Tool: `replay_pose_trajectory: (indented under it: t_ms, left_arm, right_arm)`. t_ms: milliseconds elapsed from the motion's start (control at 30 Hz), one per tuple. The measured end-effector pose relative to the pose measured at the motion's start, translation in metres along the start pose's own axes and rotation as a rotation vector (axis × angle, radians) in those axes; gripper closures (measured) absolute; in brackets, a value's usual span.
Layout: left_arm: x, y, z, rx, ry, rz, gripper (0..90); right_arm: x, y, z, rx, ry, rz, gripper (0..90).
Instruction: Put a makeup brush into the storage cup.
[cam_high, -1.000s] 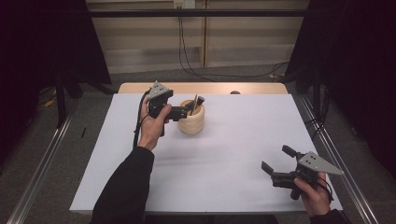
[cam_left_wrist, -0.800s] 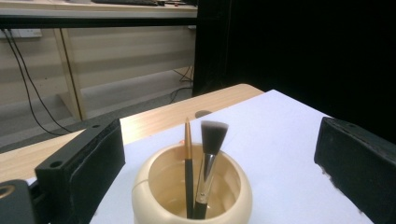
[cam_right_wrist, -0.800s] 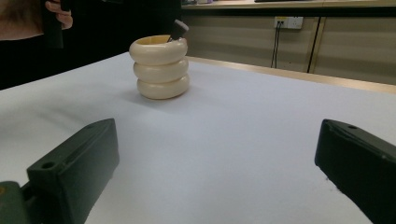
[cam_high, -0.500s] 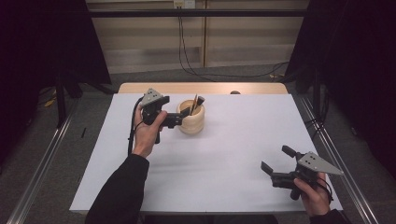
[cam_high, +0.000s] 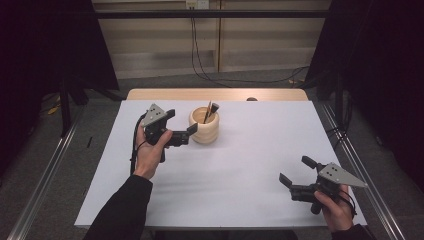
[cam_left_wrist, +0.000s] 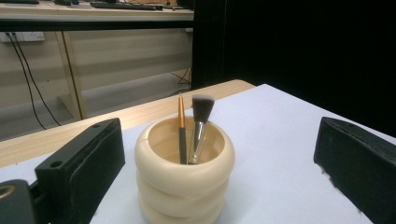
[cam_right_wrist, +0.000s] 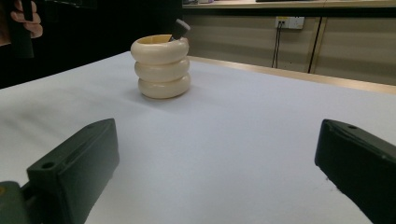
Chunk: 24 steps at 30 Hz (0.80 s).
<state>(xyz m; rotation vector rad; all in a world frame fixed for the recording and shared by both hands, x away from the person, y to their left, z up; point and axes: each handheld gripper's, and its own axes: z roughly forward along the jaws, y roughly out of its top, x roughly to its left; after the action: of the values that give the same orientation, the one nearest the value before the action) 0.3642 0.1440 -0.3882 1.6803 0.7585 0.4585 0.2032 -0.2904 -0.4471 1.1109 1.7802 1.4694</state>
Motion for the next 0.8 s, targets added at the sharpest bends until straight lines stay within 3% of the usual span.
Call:
replay_pose_trajectory:
  t_ms: [267, 300, 333, 800]
  left_arm:
    - [-0.004, -0.008, -0.017, -0.012, 0.016, 0.012, 1.5]
    - [-0.005, -0.008, -0.02, -0.009, 0.019, 0.033, 1.5]
    - [-0.006, -0.009, -0.021, -0.023, 0.005, 0.02, 1.5]
    - [-0.018, -0.025, -0.05, -0.033, 0.038, 0.018, 1.0]
  right_arm:
    - [0.0, 0.0, 0.0, 0.0, -0.002, -0.006, 0.0]
    - [0.0, 0.0, 0.0, 0.002, 0.0, -0.005, 0.0]
    - [0.0, 0.0, 0.0, 0.0, 0.002, -0.005, 0.0]
    - [0.0, 0.0, -0.001, 0.003, 0.004, -0.007, 0.0]
